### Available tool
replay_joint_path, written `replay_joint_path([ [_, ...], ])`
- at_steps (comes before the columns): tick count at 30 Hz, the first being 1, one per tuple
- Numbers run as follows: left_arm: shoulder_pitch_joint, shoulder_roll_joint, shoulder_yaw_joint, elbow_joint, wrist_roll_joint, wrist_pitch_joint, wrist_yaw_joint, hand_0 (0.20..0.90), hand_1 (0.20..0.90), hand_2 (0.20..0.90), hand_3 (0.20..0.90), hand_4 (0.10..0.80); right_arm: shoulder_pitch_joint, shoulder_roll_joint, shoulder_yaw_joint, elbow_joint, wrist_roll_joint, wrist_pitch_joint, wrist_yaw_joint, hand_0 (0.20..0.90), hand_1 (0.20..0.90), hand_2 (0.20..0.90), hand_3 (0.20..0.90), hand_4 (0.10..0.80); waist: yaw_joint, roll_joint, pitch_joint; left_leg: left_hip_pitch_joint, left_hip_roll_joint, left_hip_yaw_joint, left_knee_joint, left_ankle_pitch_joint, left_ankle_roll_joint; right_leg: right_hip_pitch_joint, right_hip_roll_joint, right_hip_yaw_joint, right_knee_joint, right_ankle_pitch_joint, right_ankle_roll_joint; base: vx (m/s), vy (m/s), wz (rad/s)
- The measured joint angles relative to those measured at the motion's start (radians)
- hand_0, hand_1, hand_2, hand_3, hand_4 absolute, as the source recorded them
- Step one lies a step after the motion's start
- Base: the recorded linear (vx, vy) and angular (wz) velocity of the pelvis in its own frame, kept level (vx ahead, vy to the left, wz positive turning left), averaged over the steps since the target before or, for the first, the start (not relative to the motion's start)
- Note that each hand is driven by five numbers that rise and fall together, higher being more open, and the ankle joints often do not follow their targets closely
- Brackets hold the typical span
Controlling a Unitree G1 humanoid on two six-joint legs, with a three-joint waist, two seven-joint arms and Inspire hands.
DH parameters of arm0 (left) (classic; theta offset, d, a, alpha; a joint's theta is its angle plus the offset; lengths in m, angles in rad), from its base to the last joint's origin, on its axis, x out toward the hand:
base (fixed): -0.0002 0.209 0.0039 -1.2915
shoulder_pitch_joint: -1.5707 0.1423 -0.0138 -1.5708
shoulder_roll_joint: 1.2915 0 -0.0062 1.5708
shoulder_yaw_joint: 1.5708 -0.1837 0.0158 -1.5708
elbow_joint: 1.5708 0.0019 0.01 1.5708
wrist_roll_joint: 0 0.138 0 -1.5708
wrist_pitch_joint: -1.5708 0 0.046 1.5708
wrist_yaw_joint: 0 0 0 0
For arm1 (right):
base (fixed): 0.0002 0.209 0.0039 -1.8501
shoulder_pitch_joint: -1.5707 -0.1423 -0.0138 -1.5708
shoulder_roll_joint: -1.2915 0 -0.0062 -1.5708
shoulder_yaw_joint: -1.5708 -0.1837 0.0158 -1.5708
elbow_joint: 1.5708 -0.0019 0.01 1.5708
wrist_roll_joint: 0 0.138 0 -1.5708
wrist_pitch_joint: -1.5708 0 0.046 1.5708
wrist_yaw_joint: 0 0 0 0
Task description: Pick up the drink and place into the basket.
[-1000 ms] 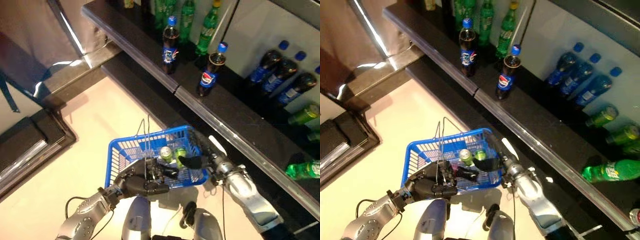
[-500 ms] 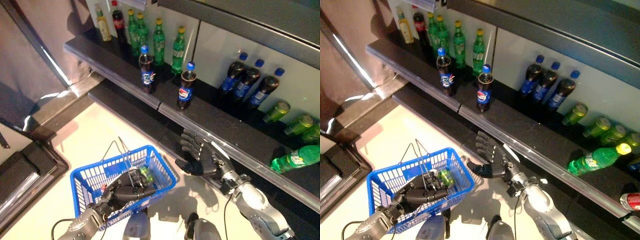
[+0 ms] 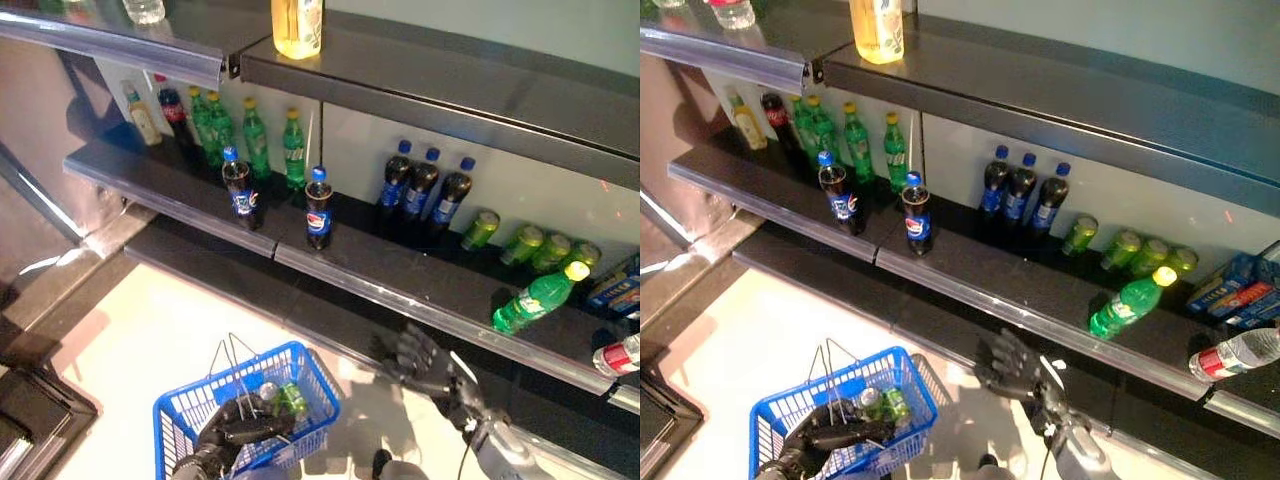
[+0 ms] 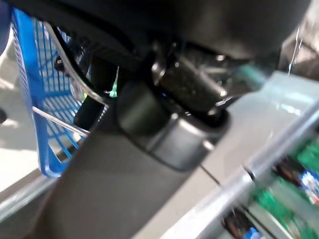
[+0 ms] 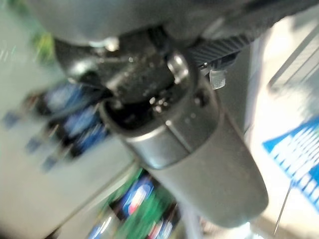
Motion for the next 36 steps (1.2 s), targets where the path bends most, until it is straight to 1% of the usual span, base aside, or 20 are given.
replay_joint_path([
  [2, -0.011, -0.035, 0.012, 0.11, 0.018, -0.006, 0.026, 0.3, 0.3, 0.3, 0.2, 0.1, -0.003, 0.015, 0.004, 0.09, -0.031, 0.01, -0.012, 0.9, 0.9, 0.9, 0.9, 0.8, -0.009, 0.001, -0.017, 0.008, -0.002, 0.011, -0.012, 0.001, 0.0, 0.007, 0.002, 0.009, -0.026, 0.012, 0.002, -0.035, 0.03, -0.17],
  [6, -0.05, -0.06, 0.05, 0.278, 0.037, -0.022, 0.057, 0.3, 0.3, 0.3, 0.2, 0.1, -0.005, 0.085, -0.004, 0.295, -0.057, 0.039, -0.057, 0.9, 0.9, 0.9, 0.9, 0.8, -0.018, -0.007, -0.044, 0.022, -0.005, 0.019, -0.027, 0.003, 0.0, 0.01, 0.002, 0.012, -0.047, 0.017, 0.003, -0.032, 0.023, -0.06],
  [7, -0.074, -0.087, 0.091, 0.369, 0.037, -0.043, 0.058, 0.3, 0.3, 0.3, 0.2, 0.1, -0.055, 0.127, -0.026, 0.445, -0.071, 0.043, -0.08, 0.9, 0.9, 0.9, 0.9, 0.8, -0.012, -0.008, -0.058, 0.028, -0.006, 0.029, -0.033, 0.002, 0.0, 0.014, 0.003, 0.019, -0.057, 0.021, 0.004, -0.026, 0.026, -0.16],
  [11, -0.143, -0.126, 0.123, 0.546, 0.037, -0.052, 0.085, 0.3, 0.3, 0.3, 0.2, 0.1, -0.109, 0.181, -0.061, 0.725, -0.08, 0.064, -0.158, 0.9, 0.9, 0.9, 0.9, 0.8, -0.012, -0.006, -0.074, 0.052, -0.013, 0.05, -0.049, 0.001, 0.002, 0.025, 0.0, 0.042, -0.073, 0.029, 0.01, -0.02, 0.038, -0.16],
  [17, -0.191, -0.145, 0.134, 0.684, 0.047, -0.052, 0.103, 0.3, 0.3, 0.3, 0.2, 0.1, -0.122, 0.187, -0.153, 0.862, -0.102, 0.056, -0.188, 0.9, 0.9, 0.9, 0.9, 0.8, -0.037, -0.01, -0.076, 0.053, -0.021, 0.067, -0.047, -0.01, 0.006, -0.013, -0.001, 0.095, -0.068, 0.042, 0.015, -0.035, 0.038, -0.27],
  [20, -0.202, -0.137, 0.144, 0.702, 0.06, -0.054, 0.103, 0.3, 0.3, 0.3, 0.2, 0.1, -0.12, 0.188, -0.183, 0.915, -0.099, 0.038, -0.187, 0.9, 0.9, 0.9, 0.9, 0.8, -0.05, -0.024, -0.059, 0.051, -0.029, 0.079, -0.041, -0.019, 0.008, -0.038, -0.007, 0.121, -0.06, 0.05, 0.024, -0.089, 0.02, -0.4],
  [21, -0.198, -0.133, 0.159, 0.703, 0.071, -0.054, 0.103, 0.3, 0.3, 0.3, 0.2, 0.1, -0.12, 0.189, -0.188, 0.924, -0.1, 0.029, -0.187, 0.9, 0.9, 0.9, 0.9, 0.8, -0.052, -0.032, -0.055, 0.054, -0.032, 0.11, -0.046, -0.019, 0.009, -0.063, -0.01, 0.113, -0.055, 0.065, 0.027, -0.073, 0.031, -0.73],
  [22, -0.191, -0.131, 0.17, 0.703, 0.081, -0.055, 0.104, 0.3, 0.3, 0.3, 0.2, 0.1, -0.124, 0.191, -0.196, 0.926, -0.101, 0.021, -0.187, 0.9, 0.9, 0.9, 0.9, 0.8, -0.049, -0.035, -0.051, 0.061, -0.032, 0.139, -0.057, -0.019, 0.009, -0.078, -0.028, 0.089, -0.057, 0.078, 0.027, -0.052, 0.066, -1.13],
  [23, -0.173, -0.123, 0.188, 0.706, 0.086, -0.054, 0.107, 0.3, 0.3, 0.3, 0.2, 0.1, -0.124, 0.193, -0.209, 0.926, -0.114, 0.016, -0.188, 0.9, 0.9, 0.9, 0.9, 0.8, -0.048, -0.046, -0.036, 0.089, -0.032, 0.196, -0.069, -0.018, 0.006, -0.089, -0.056, 0.003, -0.063, 0.114, 0.025, -0.11, 0.079, -1.26],
  [24, -0.159, -0.12, 0.203, 0.705, 0.087, -0.053, 0.108, 0.3, 0.3, 0.3, 0.2, 0.1, -0.12, 0.194, -0.211, 0.929, -0.127, 0.011, -0.189, 0.9, 0.9, 0.9, 0.9, 0.8, -0.051, -0.053, -0.032, 0.116, -0.033, 0.236, -0.088, -0.02, 0.0, -0.088, -0.068, -0.069, -0.076, 0.14, 0.019, -0.198, 0.09, -1.2],
  [25, -0.147, -0.119, 0.205, 0.703, 0.087, -0.053, 0.111, 0.3, 0.3, 0.3, 0.2, 0.1, -0.119, 0.194, -0.213, 0.929, -0.139, 0.007, -0.189, 0.9, 0.9, 0.9, 0.9, 0.8, -0.045, -0.052, -0.03, 0.131, -0.031, 0.255, -0.101, -0.019, -0.003, -0.087, -0.075, -0.102, -0.08, 0.144, 0.025, -0.309, 0.073, -1.13],
  [27, -0.134, -0.114, 0.205, 0.698, 0.095, -0.052, 0.118, 0.3, 0.3, 0.3, 0.2, 0.1, -0.113, 0.2, -0.211, 0.948, -0.165, 0.0, -0.187, 0.9, 0.9, 0.9, 0.9, 0.8, -0.035, -0.045, -0.025, 0.154, -0.003, 0.35, -0.126, -0.02, -0.011, -0.107, -0.094, -0.237, -0.041, 0.137, 0.031, -0.331, 0.047, -1.07],
  [28, -0.142, -0.11, 0.199, 0.698, 0.099, -0.054, 0.119, 0.3, 0.3, 0.3, 0.2, 0.1, -0.112, 0.206, -0.211, 0.961, -0.168, 0.001, -0.186, 0.9, 0.9, 0.9, 0.9, 0.8, -0.034, -0.043, -0.024, 0.152, 0.011, 0.369, -0.126, -0.016, -0.02, -0.14, -0.102, -0.232, 0.036, 0.114, 0.042, -0.304, -0.015, -0.74],
  [29, -0.155, -0.106, 0.192, 0.7, 0.1, -0.053, 0.12, 0.3, 0.3, 0.3, 0.2, 0.1, -0.112, 0.21, -0.211, 0.979, -0.168, 0.0, -0.186, 0.9, 0.9, 0.9, 0.9, 0.8, -0.034, -0.038, -0.02, 0.15, 0.02, 0.369, -0.123, -0.012, -0.036, -0.169, -0.09, -0.201, 0.106, 0.082, 0.024, -0.193, -0.028, -0.38],
  [30, -0.165, -0.105, 0.183, 0.706, 0.099, -0.052, 0.122, 0.3, 0.3, 0.3, 0.2, 0.1, -0.113, 0.211, -0.211, 0.984, -0.167, 0.001, -0.187, 0.9, 0.9, 0.9, 0.9, 0.8, -0.037, -0.034, -0.017, 0.147, 0.023, 0.368, -0.116, -0.013, -0.041, -0.18, -0.08, -0.178, 0.129, 0.075, 0.005, -0.239, -0.107, -0.33],
  [31, -0.186, -0.111, 0.159, 0.715, 0.097, -0.052, 0.123, 0.3, 0.3, 0.3, 0.2, 0.1, -0.12, 0.207, -0.21, 0.985, -0.167, 0.0, -0.188, 0.9, 0.9, 0.9, 0.9, 0.8, -0.033, -0.02, -0.008, 0.137, 0.039, 0.348, -0.089, -0.025, -0.045, -0.187, -0.058, -0.17, 0.129, 0.063, -0.028, -0.225, -0.197, -0.4],
  [32, -0.199, -0.122, 0.159, 0.715, 0.095, -0.053, 0.124, 0.3, 0.3, 0.3, 0.2, 0.1, -0.138, 0.202, -0.206, 0.979, -0.167, -0.003, -0.19, 0.9, 0.9, 0.9, 0.9, 0.8, -0.03, -0.013, 0.001, 0.129, 0.05, 0.33, -0.071, -0.042, -0.036, -0.187, -0.036, -0.155, 0.099, 0.075, -0.042, -0.258, -0.258, -0.59],
  [34, -0.221, -0.132, 0.169, 0.716, 0.086, -0.055, 0.129, 0.3, 0.3, 0.3, 0.2, 0.1, -0.178, 0.198, -0.182, 0.964, -0.172, -0.012, -0.196, 0.9, 0.9, 0.9, 0.9, 0.8, -0.023, 0.011, 0.017, 0.118, 0.085, 0.344, -0.035, -0.057, -0.055, -0.176, 0.003, -0.165, 0.015, 0.106, -0.061, -0.097, -0.354, -0.65],
  [35, -0.233, -0.138, 0.176, 0.716, 0.086, -0.056, 0.134, 0.3, 0.3, 0.3, 0.2, 0.1, -0.195, 0.199, -0.164, 0.956, -0.192, -0.018, -0.201, 0.9, 0.9, 0.9, 0.9, 0.8, -0.009, 0.033, 0.028, 0.123, 0.115, 0.345, -0.023, -0.057, -0.064, -0.174, 0.008, -0.204, 0.027, 0.095, -0.077, -0.033, -0.421, -0.66],
  [36, -0.24, -0.143, 0.189, 0.716, 0.087, -0.055, 0.15, 0.3, 0.3, 0.3, 0.2, 0.1, -0.199, 0.201, -0.138, 0.936, -0.209, -0.02, -0.211, 0.9, 0.9, 0.9, 0.9, 0.8, 0.007, 0.033, 0.028, 0.131, 0.131, 0.338, 0.012, -0.06, -0.063, -0.174, 0.023, -0.209, 0.063, 0.072, -0.088, -0.048, -0.393, -0.53],
])
